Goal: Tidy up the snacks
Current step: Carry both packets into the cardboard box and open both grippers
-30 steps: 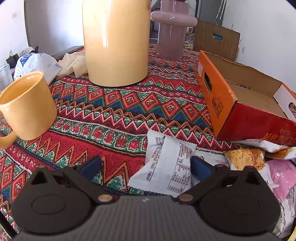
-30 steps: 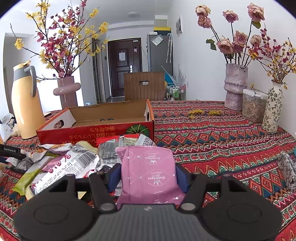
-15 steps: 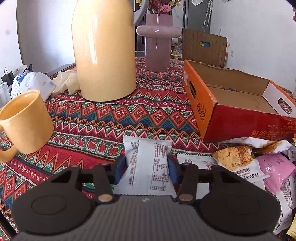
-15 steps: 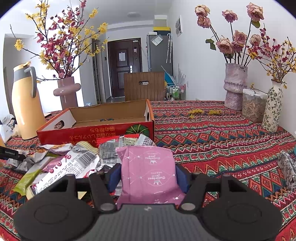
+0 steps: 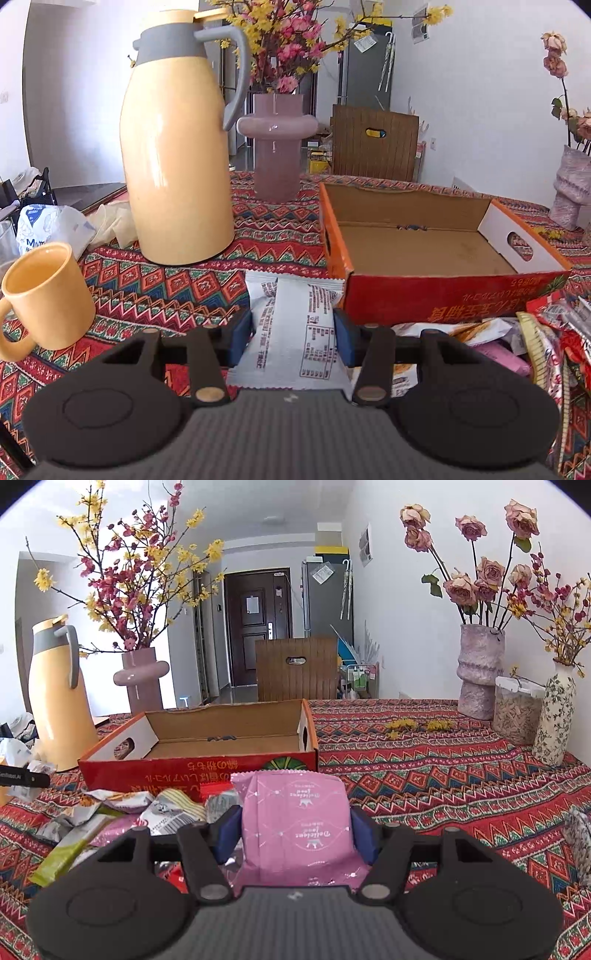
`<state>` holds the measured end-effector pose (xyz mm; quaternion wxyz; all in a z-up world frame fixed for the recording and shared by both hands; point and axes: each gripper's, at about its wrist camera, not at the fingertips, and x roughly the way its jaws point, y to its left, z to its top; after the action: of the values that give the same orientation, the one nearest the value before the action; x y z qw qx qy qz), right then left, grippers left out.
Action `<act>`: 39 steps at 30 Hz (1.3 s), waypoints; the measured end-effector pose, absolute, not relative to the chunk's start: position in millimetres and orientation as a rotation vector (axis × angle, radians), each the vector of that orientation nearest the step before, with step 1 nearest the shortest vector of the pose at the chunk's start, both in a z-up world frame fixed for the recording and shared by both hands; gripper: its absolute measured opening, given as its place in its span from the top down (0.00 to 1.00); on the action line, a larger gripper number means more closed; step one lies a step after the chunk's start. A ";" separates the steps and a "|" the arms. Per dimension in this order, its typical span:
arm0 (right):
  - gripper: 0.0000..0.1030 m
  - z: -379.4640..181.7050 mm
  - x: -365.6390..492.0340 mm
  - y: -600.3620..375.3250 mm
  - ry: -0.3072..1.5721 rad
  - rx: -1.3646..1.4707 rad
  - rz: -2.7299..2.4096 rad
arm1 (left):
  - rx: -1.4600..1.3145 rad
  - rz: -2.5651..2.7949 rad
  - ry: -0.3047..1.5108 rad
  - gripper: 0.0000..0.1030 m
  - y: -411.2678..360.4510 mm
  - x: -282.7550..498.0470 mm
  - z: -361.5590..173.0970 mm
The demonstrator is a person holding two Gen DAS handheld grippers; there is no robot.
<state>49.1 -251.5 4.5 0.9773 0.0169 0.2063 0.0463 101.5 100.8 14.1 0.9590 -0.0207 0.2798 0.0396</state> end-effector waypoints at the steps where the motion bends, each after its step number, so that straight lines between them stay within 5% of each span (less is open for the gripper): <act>1: 0.40 7.1 53.3 -250.7 0.407 0.034 0.098 | -0.043 0.072 0.558 0.53 96.4 102.6 17.9; 24: 0.40 35.9 209.5 -220.0 0.407 0.041 0.149 | -0.073 0.048 0.504 0.53 12.7 180.1 36.6; 39: 0.40 15.0 225.5 -213.7 0.457 0.021 0.166 | -0.099 0.028 0.523 0.48 13.0 196.6 14.1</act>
<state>225.5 -213.7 15.0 0.9705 0.0103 0.2264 0.0822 196.6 13.0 14.1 0.9647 -0.0491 0.2584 0.0139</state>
